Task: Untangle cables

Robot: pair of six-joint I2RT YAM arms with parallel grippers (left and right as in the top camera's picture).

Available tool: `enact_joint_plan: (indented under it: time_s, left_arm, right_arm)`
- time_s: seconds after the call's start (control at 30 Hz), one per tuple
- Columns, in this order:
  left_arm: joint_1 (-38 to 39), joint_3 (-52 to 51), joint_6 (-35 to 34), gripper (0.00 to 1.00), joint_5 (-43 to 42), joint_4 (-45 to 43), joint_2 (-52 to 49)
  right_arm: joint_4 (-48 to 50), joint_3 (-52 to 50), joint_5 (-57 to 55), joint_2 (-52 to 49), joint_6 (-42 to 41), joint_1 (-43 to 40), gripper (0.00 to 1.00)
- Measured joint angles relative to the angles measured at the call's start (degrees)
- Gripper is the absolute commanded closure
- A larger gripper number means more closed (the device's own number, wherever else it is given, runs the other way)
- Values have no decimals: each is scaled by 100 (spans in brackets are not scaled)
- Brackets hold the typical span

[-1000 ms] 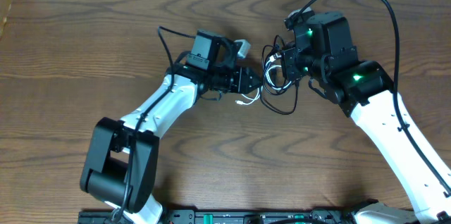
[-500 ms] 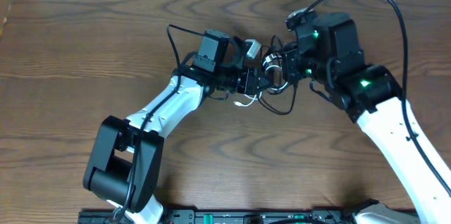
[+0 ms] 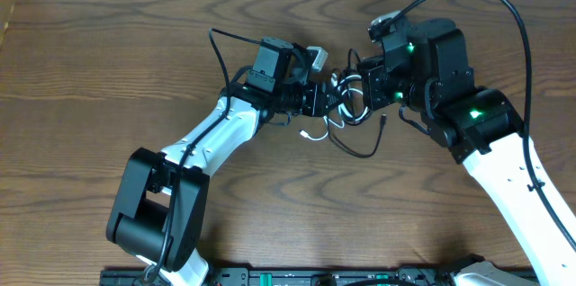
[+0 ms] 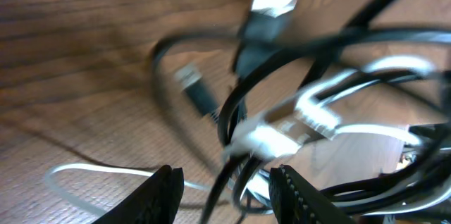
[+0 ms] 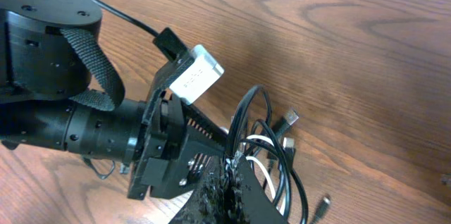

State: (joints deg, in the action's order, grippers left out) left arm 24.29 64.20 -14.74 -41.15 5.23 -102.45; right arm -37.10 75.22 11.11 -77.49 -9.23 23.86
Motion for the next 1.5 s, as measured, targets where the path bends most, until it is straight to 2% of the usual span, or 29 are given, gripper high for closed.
enact_joint_plan:
  time_s: [0.27,0.37,0.4,0.77,1.03,1.3,1.5]
  left_arm:
    - [131,0,-2,57,116,-17,0]
    - [258,0,-17,87,125,-90,0]
    - [306,0,24,92,127,-133,0]
    - [339,0,-94,93,254,22,0]
    - [140,0,-173,92,28,199,0]
    - [68,-2,-179,92,-295,232,138]
    - [-122,-2,-181,92,-356,227,964]
  right_arm:
    - [7,0,146,39,-44,0,99]
    - [7,0,190,81,-63,0,99]
    - [4,0,203,103,-70,0,99]
    - [-278,0,-205,365,-87,0,99]
    - [-922,-2,-2013,289,-374,0,99]
    - [-1075,-2,-2988,-564,-767,-280,99]
    - [-1027,-2,-3115,-1274,-992,-376,99]
